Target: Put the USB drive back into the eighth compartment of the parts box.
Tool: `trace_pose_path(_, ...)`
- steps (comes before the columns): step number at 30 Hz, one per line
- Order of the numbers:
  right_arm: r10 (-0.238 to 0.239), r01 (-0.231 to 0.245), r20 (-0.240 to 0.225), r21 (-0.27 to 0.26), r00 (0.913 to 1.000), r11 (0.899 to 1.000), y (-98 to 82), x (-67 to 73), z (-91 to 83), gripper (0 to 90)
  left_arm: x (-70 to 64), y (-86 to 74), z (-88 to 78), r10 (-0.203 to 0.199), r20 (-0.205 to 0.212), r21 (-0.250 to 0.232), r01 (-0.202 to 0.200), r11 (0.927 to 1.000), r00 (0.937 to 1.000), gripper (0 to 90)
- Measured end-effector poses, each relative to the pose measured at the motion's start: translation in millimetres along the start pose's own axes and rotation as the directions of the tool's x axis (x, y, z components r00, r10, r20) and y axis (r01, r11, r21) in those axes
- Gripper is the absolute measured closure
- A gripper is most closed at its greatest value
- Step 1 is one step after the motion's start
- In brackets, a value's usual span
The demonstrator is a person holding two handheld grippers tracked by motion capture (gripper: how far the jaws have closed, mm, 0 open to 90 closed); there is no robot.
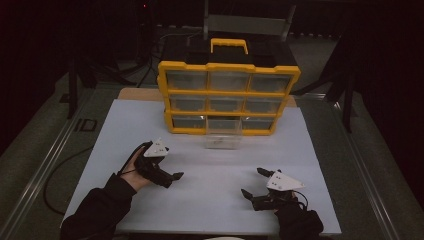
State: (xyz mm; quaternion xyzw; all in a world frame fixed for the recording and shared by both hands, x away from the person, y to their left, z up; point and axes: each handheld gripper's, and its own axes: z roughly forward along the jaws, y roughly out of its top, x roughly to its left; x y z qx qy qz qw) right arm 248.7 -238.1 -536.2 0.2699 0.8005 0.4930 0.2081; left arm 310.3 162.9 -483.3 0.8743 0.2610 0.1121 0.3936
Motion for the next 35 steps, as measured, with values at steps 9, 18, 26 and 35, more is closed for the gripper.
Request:
trace_pose_path(9,0.003,-0.003,0.001,0.001,1.0,1.0,-0.2,0.0,0.8,8.7,-1.6,-26.3,-10.0,-0.034,0.003,-0.012,0.034,0.9994,0.9994,0.2)
trace_pose_path(18,0.008,-0.008,0.0,0.006,1.0,1.0,-0.3,0.2,1.1,8.7,-5.4,-50.4,-20.8,-0.046,-0.011,-0.024,0.045,0.9987,0.9989,0.2)
trace_pose_path(26,0.004,-0.004,0.0,0.005,1.0,1.0,-0.2,0.2,0.9,8.7,-6.8,-66.6,-33.6,-0.064,-0.012,-0.052,0.063,0.9967,0.9979,0.2)
trace_pose_path(35,0.004,-0.004,-0.003,0.004,1.0,1.0,-0.5,0.1,1.4,8.7,-4.9,-80.0,-35.7,-0.083,-0.016,-0.051,0.082,0.9953,0.9964,0.2)
